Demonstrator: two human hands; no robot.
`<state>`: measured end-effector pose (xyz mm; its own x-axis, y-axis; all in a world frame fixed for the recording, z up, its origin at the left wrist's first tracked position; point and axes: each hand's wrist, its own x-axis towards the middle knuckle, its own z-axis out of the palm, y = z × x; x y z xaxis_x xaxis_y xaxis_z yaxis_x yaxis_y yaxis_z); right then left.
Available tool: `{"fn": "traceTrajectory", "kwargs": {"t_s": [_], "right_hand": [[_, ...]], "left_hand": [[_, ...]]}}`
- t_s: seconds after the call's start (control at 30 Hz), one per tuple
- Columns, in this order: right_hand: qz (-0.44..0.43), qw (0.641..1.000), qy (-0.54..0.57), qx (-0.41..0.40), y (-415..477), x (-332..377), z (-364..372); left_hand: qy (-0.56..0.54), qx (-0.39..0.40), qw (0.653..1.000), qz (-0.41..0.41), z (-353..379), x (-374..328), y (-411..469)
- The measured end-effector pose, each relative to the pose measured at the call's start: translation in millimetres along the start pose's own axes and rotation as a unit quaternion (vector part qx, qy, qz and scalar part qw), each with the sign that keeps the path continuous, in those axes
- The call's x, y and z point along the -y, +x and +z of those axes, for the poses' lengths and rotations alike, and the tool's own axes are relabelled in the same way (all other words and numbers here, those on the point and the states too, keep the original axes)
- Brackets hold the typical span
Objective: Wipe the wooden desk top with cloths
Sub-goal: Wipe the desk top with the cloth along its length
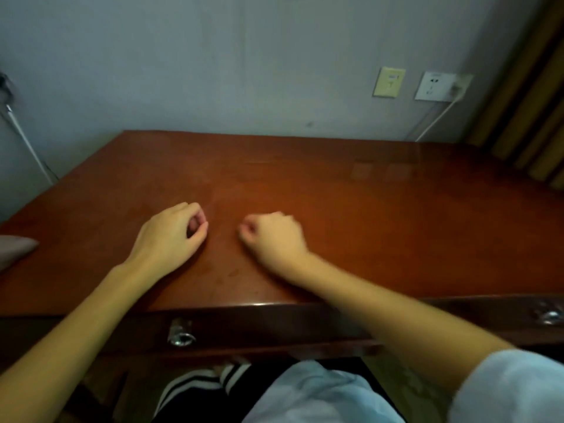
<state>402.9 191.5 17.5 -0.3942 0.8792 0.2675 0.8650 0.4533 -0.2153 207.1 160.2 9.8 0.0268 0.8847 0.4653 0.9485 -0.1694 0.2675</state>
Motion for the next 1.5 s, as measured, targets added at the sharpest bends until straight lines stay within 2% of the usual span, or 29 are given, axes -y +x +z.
{"fn": "traceTrajectory", "kwargs": {"t_s": [0.1, 0.2, 0.27, 0.33, 0.43, 0.53, 0.67, 0.8, 0.87, 0.93, 1.0, 1.1, 1.2, 1.3, 1.4, 1.5], "right_hand": [[-0.110, 0.993, 0.032, 0.020, -43, 65, 1], [-0.092, 0.995, 0.042, 0.015, -54, 45, -10], [-0.024, 0.999, 0.025, 0.003, -59, -1, -24], [0.081, 0.996, -0.020, -0.030, -71, -67, -45], [0.240, 0.965, -0.043, -0.097, -105, -150, -75], [0.299, 0.946, -0.041, -0.115, -114, -150, -69], [0.205, 0.975, -0.026, -0.083, -77, -36, -26], [-0.004, 0.998, 0.024, -0.059, -55, 132, 23], [-0.085, 0.993, 0.076, 0.021, -49, 173, 23], [-0.104, 0.989, 0.090, 0.062, -31, 167, 15], [-0.078, 0.993, 0.083, 0.036, 0, 125, 7], [0.024, 0.998, 0.049, -0.028, 63, 30, -4], [0.154, 0.985, 0.040, -0.063, 113, -68, -6], [0.217, 0.973, 0.039, -0.068, 135, -95, 9], [0.136, 0.990, 0.022, -0.032, 138, -35, 23], [-0.029, 0.999, 0.037, 0.013, 96, 65, 35]], "left_hand": [[-0.006, -0.001, 1.000, -0.016, -1, 0, -11], [-0.003, -0.005, 1.000, -0.011, -2, -2, -16], [0.002, -0.005, 1.000, -0.005, -3, -3, -19], [-0.004, -0.006, 1.000, -0.005, -3, -2, -20], [-0.006, -0.010, 1.000, -0.012, -2, -2, -21], [-0.003, -0.006, 1.000, -0.018, -2, -5, -20], [-0.001, -0.019, 0.999, -0.030, -8, -2, -24], [0.021, -0.033, 0.997, -0.059, -33, 26, -36], [0.038, -0.073, 0.992, -0.100, -56, 60, -48], [0.053, -0.120, 0.981, -0.146, -76, 96, -64], [0.064, -0.128, 0.974, -0.177, -86, 117, -77], [0.071, -0.109, 0.978, -0.166, -83, 118, -86], [0.093, -0.110, 0.978, -0.149, -84, 114, -89], [0.129, -0.135, 0.971, -0.151, -99, 124, -92], [0.146, -0.138, 0.963, -0.181, -108, 145, -98], [0.131, -0.125, 0.958, -0.220, -101, 157, -102]]}}
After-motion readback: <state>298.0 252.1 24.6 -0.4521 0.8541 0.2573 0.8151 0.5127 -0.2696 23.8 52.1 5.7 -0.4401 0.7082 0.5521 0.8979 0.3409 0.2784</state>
